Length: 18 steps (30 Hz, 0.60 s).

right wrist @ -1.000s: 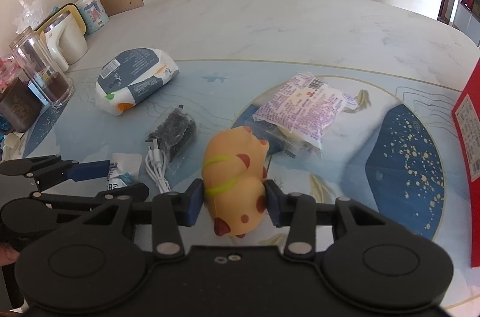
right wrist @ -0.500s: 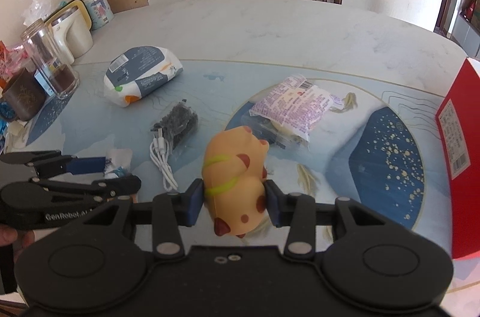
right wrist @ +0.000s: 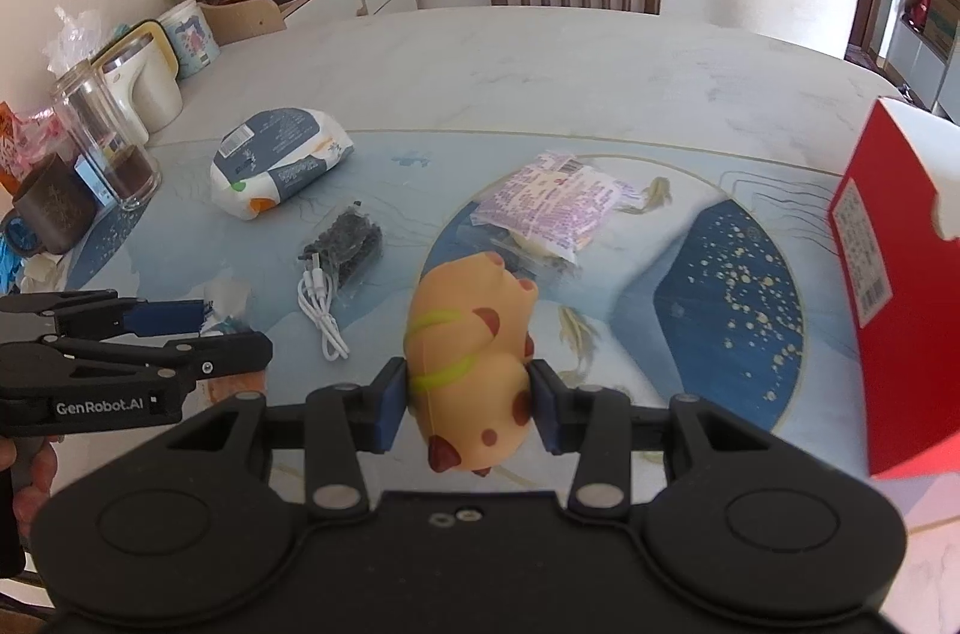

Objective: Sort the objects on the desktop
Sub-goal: 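Carry the toy pig and white pouch with both grippers over the red box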

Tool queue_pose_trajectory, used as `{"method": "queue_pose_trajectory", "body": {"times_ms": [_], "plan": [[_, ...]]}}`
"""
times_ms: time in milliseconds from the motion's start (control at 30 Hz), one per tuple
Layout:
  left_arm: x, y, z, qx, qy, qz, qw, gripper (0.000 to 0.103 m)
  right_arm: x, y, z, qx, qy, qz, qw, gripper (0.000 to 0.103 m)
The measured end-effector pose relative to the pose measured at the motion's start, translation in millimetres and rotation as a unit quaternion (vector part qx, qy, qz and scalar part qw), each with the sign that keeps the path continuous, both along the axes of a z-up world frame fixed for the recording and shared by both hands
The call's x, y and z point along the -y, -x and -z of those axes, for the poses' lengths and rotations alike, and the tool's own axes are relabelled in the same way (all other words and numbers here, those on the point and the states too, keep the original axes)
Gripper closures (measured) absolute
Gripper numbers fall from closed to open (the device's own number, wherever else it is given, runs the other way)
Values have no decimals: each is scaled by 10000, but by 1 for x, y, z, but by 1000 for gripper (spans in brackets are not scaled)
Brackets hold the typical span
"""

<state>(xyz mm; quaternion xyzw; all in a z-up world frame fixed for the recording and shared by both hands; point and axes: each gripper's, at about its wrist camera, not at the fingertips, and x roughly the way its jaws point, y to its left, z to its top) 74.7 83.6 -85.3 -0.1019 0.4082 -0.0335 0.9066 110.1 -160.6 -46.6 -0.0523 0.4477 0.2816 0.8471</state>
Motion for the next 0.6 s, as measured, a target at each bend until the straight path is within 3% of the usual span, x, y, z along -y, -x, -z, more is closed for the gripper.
{"method": "queue_pose_trajectory", "body": {"times_ms": [600], "plan": [[45,-3,-35,240,63,576,9980,46,57,13,-28,224,-197,638,9975,61]]}}
